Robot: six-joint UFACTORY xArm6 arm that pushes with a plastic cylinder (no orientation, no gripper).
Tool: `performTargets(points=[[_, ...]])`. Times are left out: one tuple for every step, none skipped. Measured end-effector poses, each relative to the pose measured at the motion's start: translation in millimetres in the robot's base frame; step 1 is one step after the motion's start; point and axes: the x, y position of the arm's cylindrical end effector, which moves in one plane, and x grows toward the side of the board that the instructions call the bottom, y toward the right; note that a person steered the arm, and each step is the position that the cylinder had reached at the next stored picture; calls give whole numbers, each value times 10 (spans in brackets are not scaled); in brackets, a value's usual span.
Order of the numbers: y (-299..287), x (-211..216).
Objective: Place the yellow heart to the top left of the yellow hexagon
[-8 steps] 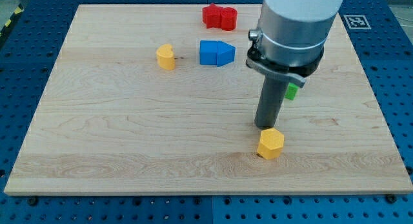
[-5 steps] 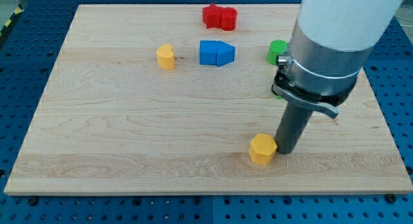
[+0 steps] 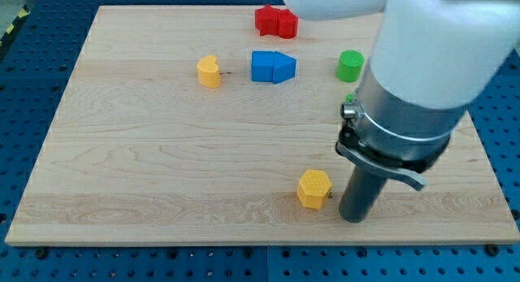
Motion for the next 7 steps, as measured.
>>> performTargets(points=[[-27, -133], [-27, -294], [-27, -294], [-44, -602], [-241, -1086], [-606, -1423], [-974, -1637]])
